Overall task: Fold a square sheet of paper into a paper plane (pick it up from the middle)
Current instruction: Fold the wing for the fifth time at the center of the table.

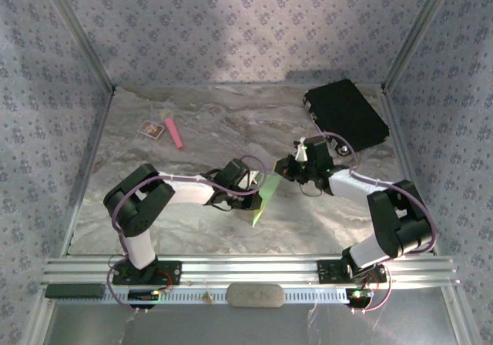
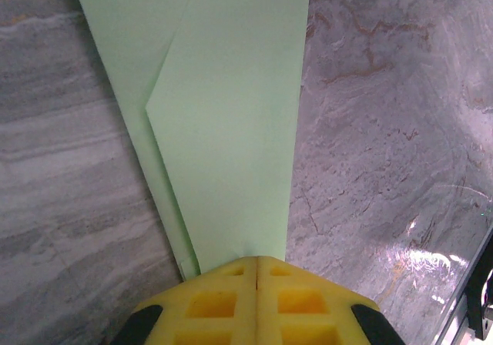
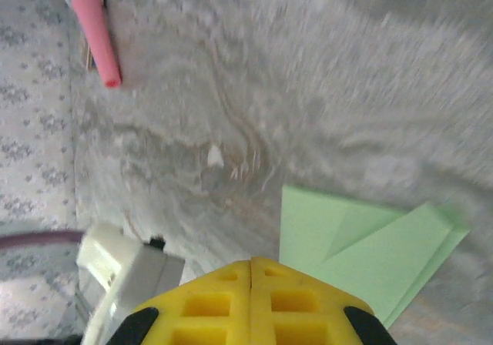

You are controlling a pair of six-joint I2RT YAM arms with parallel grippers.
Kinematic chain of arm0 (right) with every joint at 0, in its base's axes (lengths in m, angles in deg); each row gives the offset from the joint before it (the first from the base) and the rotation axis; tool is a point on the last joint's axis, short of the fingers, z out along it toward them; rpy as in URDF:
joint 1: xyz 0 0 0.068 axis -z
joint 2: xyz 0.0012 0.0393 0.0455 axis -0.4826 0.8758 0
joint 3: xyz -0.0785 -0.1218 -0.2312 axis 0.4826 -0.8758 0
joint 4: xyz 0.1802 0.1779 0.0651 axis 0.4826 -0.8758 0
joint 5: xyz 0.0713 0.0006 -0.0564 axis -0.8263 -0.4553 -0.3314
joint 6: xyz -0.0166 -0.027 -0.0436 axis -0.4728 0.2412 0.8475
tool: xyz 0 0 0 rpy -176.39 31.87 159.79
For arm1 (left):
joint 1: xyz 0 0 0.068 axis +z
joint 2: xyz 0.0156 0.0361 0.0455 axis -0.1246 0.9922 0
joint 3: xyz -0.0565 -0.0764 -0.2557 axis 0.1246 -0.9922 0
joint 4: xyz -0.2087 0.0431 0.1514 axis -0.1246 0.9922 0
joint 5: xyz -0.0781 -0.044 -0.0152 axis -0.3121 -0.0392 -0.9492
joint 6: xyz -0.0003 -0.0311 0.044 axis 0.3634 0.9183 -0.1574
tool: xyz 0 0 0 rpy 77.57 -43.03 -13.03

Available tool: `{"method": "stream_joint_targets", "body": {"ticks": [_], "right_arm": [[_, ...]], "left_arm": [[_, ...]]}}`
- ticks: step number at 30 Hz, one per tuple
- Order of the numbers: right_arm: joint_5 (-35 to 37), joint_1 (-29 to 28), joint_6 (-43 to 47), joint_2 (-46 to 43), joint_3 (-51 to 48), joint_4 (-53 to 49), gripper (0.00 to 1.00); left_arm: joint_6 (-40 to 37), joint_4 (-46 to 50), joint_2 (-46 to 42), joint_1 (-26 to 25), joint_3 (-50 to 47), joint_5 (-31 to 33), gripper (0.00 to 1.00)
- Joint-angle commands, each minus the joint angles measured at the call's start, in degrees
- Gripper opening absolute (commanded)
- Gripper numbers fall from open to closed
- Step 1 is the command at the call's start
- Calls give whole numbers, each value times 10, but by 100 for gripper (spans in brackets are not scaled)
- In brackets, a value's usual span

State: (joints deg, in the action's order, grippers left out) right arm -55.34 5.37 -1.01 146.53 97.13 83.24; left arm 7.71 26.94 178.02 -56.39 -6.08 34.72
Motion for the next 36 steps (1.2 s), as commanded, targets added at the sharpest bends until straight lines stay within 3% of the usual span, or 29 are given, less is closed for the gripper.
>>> {"method": "stream_joint_targets", "body": {"ticks": [1,14,23,36], "right_arm": [[0,-33,-45,23,-28,36,0],[41,-88,-65,71,-56,18,0],[82,-80,-64,85,-77,-2,0],[80,-81,-60,84,-74,-1,0]], "left_arm": [[-6,56,8,-9,-21,11,0],[-7,57,5,-10,-21,11,0],[-2,66,-15,-10,-14,5,0],[-5,73,-104,-14,-11,-16,15]]}}
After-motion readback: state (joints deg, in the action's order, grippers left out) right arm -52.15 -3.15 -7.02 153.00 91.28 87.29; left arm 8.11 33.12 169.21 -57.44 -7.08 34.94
